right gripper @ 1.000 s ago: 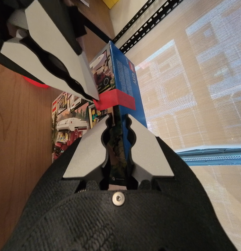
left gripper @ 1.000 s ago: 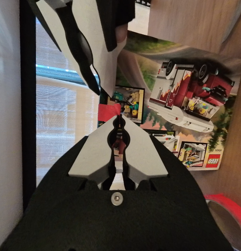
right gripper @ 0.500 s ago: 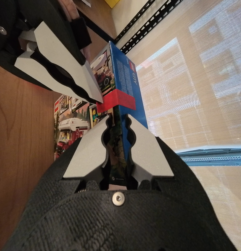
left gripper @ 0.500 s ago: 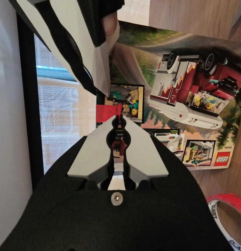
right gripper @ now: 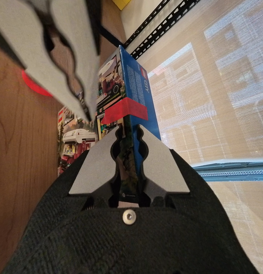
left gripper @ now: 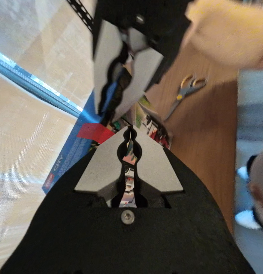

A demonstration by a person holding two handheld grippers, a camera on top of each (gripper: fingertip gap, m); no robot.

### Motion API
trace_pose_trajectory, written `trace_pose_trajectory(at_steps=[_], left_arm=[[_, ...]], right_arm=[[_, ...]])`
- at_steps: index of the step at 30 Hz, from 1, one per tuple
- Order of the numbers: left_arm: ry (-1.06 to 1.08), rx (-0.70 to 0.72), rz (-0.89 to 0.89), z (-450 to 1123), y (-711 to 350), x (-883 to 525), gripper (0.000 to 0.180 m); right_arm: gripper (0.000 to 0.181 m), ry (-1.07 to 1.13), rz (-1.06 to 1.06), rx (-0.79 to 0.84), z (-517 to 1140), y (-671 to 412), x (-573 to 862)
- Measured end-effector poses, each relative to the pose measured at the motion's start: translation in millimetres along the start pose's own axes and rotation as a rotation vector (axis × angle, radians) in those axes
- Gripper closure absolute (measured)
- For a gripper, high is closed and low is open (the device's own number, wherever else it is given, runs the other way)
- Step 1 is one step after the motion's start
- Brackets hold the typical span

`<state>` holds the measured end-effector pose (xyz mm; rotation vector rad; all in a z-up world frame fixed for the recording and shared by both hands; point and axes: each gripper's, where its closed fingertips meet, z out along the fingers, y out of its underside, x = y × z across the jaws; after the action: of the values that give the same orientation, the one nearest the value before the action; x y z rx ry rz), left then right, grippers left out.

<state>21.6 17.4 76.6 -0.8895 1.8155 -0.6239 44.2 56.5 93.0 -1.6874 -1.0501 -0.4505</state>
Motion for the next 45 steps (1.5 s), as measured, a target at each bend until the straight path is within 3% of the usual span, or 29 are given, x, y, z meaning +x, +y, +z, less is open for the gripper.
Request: trace_pose_trajectory(at_steps=[7,10,21,24,27,28,30,33,40,45], left_arm=[[0.056,0.01,-0.431,22,22,-18,0.18],[0.157,0.098,-0.587,27,24,-11,0.18],[0.214,0.256,-0.752,23,46,-11,0.18],[0.134,0.348,-0.681,5,34,-19,0.18],[-0.044,0.493,-0.466,-34,3,-36,0.18],[-0.163,0.502,-0.35,-45,-4,-46,0.172],[-0.376,0.456,-0.08,-57,-14,-60,0.136],[-0.425,0.266,0.178,-34,-12,-62,0.101],[-0.286,0.011,0.198,13,16,-70,0.076],[-0.325,0.038,0.269,15,17,-70,0.081]], right_arm=[[0.162,0.008,-0.008,0.002,0,0,0],[0.162,0.008,-0.008,0.002,0,0,0],[0.162,0.021,-0.02,0.003,4,1,3],[0.162,0.021,-0.021,0.003,4,1,3],[0.162,0.019,-0.02,0.004,4,1,3],[0.162,0.016,-0.018,0.003,4,1,3],[0.162,0.008,-0.01,0.003,4,1,3],[0.162,0.007,-0.009,0.004,4,1,3],[0.162,0.003,-0.005,0.003,4,1,3],[0.162,0.008,-0.009,0.003,4,1,3]])
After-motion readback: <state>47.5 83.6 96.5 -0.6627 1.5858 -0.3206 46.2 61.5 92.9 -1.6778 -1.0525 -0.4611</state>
